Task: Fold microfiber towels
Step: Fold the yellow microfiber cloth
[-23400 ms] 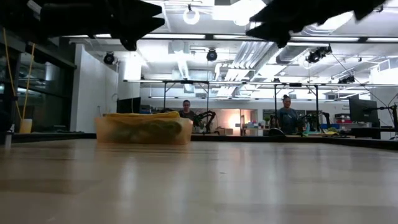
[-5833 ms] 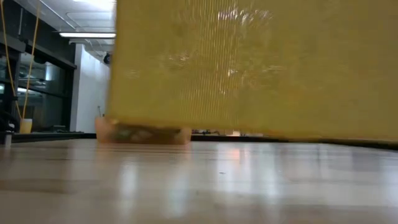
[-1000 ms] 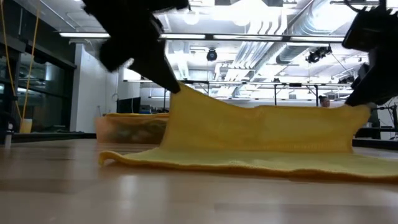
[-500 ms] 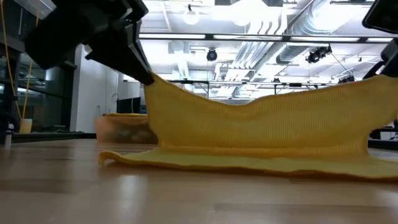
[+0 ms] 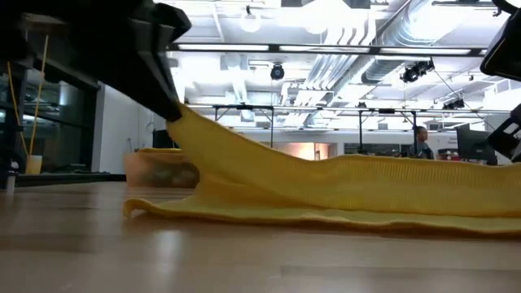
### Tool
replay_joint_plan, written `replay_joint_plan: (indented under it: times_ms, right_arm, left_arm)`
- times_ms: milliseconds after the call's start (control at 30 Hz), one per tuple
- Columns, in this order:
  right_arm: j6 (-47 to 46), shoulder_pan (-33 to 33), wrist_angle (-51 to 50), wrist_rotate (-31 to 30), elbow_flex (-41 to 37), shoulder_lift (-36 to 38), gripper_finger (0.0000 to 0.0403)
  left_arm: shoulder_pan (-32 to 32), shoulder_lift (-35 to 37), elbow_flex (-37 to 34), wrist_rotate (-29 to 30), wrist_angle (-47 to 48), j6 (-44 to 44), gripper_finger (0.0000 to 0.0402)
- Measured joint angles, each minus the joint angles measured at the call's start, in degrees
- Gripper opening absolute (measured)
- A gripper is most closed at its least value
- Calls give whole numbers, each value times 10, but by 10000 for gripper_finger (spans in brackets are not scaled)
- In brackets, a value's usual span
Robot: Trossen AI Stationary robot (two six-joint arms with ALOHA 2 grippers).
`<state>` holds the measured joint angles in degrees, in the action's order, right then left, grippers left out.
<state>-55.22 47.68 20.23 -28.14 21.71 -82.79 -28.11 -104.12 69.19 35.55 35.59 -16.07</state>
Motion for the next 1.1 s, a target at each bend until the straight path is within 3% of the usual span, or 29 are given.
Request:
replay_joint_plan:
  times_ms: [433, 900, 1100]
  right_arm:
    - [25, 0, 46, 19, 0, -20, 0]
    - [151, 21, 170, 51, 0, 2, 0]
    - [121, 35, 131, 56, 0, 3, 0]
  left_arm:
    - [-26, -43, 0, -46, -30, -4, 0]
    - [-40, -37, 0, 2, 32, -17, 0]
    - [-52, -37, 0, 2, 35, 2, 0]
